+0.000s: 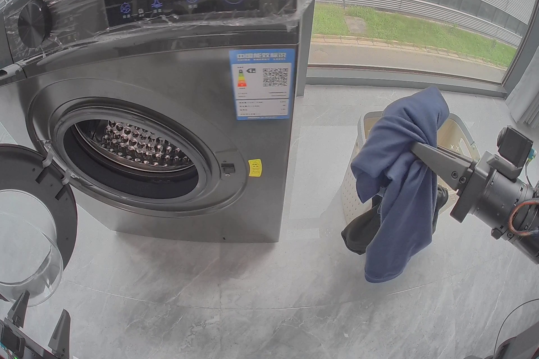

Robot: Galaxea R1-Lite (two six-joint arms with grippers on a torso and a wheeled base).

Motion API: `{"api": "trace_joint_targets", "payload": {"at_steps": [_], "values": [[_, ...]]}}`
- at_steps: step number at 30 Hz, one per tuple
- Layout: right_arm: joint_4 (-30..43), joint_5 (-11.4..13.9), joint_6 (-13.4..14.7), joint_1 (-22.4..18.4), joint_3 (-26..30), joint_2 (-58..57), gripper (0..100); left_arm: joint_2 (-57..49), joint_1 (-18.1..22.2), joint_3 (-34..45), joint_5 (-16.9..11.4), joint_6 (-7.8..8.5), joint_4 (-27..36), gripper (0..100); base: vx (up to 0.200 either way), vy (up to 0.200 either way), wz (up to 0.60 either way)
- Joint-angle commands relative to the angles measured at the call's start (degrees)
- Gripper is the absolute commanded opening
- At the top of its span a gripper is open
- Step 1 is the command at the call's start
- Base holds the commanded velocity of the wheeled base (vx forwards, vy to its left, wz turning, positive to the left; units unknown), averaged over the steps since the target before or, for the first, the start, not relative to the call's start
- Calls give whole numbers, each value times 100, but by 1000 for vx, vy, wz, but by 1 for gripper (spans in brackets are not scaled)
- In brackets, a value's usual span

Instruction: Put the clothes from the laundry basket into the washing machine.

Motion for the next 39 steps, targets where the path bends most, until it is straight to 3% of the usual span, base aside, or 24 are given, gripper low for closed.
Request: {"api": "trace_joint_targets", "payload": {"at_steps": [1, 15, 21, 39], "values": [[-12, 0, 1, -4, -8, 27, 0, -95, 0, 101, 0, -4, -4, 100, -200, 0, 0], [-3, -9, 1, -31, 1, 36, 0, -95, 0, 92, 0, -4, -4, 100, -200, 0, 0], [-3, -9, 19, -31, 1, 36, 0, -95, 0, 92, 0, 5, -4, 100, 0, 0, 0], [-3, -17, 54, -22, 1, 62, 0, -95, 0, 92, 0, -4, -4, 100, 0, 200, 0]]}}
